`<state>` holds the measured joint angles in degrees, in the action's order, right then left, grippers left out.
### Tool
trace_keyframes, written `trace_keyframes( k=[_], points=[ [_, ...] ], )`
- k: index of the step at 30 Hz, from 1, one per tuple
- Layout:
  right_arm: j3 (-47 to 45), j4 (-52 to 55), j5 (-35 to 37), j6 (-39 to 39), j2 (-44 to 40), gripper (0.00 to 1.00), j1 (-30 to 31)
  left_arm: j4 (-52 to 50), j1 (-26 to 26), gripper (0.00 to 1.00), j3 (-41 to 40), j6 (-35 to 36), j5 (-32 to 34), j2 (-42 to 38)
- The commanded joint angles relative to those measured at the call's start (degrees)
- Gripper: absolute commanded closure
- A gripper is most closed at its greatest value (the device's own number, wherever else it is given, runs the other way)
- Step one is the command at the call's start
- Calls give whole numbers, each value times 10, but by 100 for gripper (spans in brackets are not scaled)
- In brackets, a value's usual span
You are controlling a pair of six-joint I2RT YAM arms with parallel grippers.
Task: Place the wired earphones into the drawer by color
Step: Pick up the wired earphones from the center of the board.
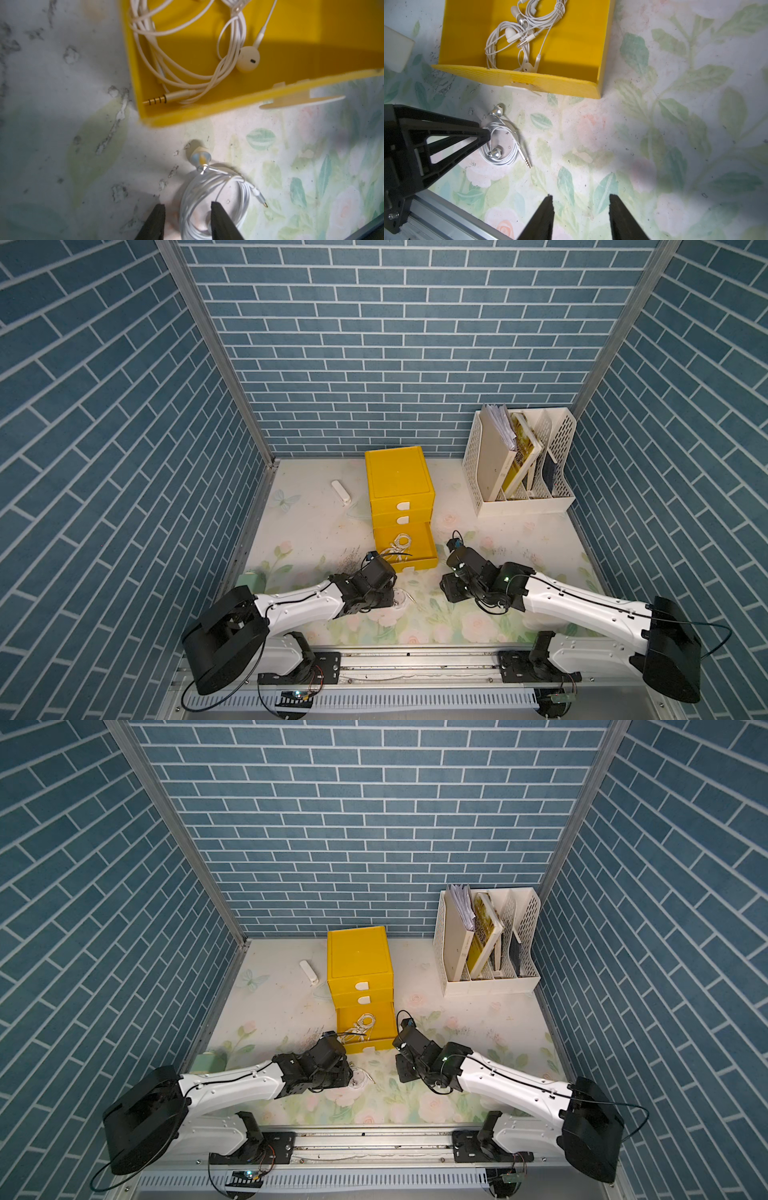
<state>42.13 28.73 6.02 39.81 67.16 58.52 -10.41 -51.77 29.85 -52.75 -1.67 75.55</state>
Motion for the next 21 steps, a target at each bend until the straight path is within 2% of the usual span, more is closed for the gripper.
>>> trace_keyframes(
  k=[1,11,21],
  points=[
    [-11,13,11,4,-14,54,-3,-30,3,63,-8,17,4,27],
    [-18,16,13,6,-23,54,-4,-36,3,65,-2,23,11,33],
    [-17,12,10,6,-20,54,-6,-51,0,55,-4,1,32,-29]
  ],
)
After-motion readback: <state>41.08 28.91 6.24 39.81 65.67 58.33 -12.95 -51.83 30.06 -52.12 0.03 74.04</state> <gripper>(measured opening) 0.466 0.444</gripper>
